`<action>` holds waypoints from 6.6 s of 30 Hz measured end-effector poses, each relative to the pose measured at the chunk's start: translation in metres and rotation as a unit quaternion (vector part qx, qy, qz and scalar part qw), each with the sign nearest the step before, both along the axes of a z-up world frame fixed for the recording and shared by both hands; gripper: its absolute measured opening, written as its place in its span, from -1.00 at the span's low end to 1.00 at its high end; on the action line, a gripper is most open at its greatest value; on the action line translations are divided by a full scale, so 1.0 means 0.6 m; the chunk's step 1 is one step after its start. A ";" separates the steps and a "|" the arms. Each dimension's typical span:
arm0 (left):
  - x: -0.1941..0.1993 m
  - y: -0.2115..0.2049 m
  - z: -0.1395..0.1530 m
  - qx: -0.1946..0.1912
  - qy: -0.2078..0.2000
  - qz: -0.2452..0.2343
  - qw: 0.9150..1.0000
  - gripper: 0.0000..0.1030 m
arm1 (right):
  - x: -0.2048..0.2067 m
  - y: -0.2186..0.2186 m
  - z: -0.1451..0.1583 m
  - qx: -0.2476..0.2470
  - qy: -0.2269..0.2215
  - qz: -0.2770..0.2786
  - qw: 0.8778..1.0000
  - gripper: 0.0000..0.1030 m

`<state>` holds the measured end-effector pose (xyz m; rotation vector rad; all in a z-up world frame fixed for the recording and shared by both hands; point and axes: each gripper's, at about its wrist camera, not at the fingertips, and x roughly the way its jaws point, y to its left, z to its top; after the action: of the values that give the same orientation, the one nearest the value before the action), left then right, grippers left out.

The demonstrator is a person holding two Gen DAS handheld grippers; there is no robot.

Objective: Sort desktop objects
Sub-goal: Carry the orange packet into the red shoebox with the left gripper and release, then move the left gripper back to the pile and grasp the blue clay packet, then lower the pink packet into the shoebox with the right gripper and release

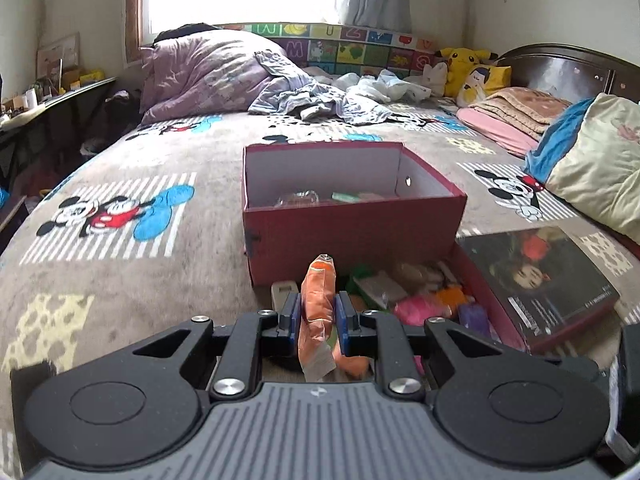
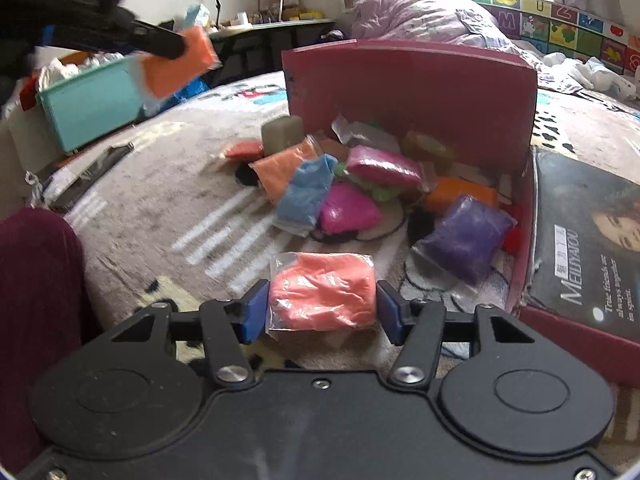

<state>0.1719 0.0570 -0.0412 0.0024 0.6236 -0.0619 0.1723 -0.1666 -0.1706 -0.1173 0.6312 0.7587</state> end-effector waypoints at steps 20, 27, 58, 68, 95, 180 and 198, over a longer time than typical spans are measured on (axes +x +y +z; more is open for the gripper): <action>0.203 -0.019 0.046 -0.013 -0.034 -0.004 0.999 -0.66 | 0.017 0.000 0.010 0.027 0.016 0.003 1.000 0.09; 0.275 -0.018 0.027 -0.020 -0.019 0.006 1.000 -0.66 | 0.024 0.000 0.006 0.031 0.026 0.003 0.999 0.09; 0.387 -0.025 -0.082 0.064 0.103 0.076 0.990 -0.65 | 0.038 -0.008 0.003 0.051 0.041 -0.004 0.998 0.10; 0.361 -0.023 -0.054 0.061 0.088 0.072 0.992 -0.58 | 0.032 -0.011 0.004 0.050 0.032 -0.010 0.998 0.10; 0.187 -0.021 0.029 0.026 0.022 0.028 0.999 0.22 | -0.004 -0.038 0.050 0.066 0.006 -0.038 0.997 0.10; 0.053 -0.062 -0.230 -0.157 0.018 -0.011 0.987 -0.25 | 0.377 0.032 0.188 -0.013 0.040 -0.091 0.995 0.11; 0.052 -0.056 -0.230 -0.164 0.021 -0.014 0.986 -0.25 | 0.443 0.085 0.142 -0.106 0.065 -0.105 0.987 0.14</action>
<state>0.2031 0.0237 -0.1791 -0.3102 0.6502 -0.1916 0.4379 -0.1154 -0.0852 -0.1945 0.8347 0.4977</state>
